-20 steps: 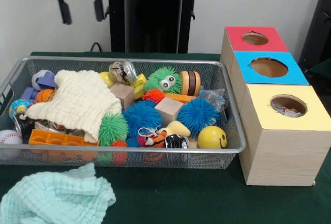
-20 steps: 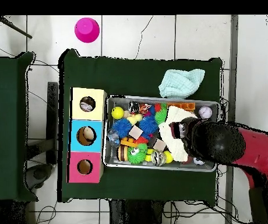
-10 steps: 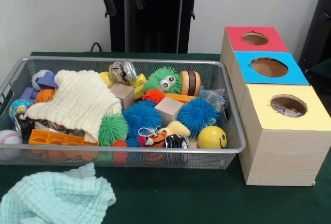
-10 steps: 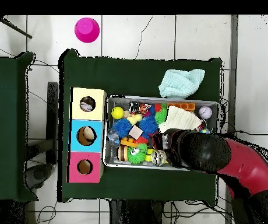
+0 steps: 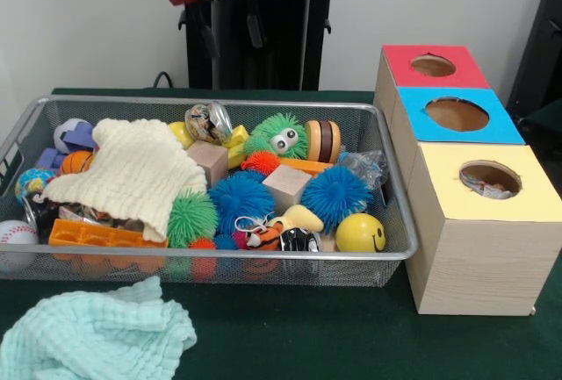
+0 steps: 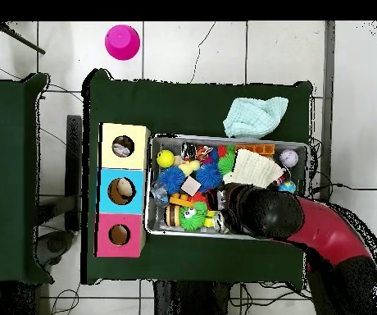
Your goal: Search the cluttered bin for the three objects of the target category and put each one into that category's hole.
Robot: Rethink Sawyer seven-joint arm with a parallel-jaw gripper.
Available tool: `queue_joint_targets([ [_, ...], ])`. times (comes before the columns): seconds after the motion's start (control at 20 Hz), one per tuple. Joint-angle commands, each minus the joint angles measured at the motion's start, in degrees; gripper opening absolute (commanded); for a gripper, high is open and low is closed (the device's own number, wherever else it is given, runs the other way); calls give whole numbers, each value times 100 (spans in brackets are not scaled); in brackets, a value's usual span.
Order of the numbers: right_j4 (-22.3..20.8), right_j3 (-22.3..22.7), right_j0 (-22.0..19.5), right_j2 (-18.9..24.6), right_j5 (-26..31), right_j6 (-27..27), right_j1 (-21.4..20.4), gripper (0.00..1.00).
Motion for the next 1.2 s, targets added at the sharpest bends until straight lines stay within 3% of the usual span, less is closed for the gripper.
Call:
queue_joint_targets([
  [0.05, -534, -541, 942, -912, -1348, 1517, 1431, 100],
  [0.2, -614, -894, 1260, -1312, -1610, 1434, 1811, 100],
  [0.4, -577, -1100, 1422, -1497, -2017, 1090, 2213, 100],
  [0.6, -659, -1272, 1734, -1991, -2316, 1066, 2511, 100],
  [0.8, -882, -1604, 1984, -2345, -2248, 774, 2842, 100],
  [1.0, -1255, -1848, 2070, -2364, -2157, 352, 3077, 100],
  [1.2, -1376, -1836, 2063, -2393, -2379, 471, 3145, 100],
])
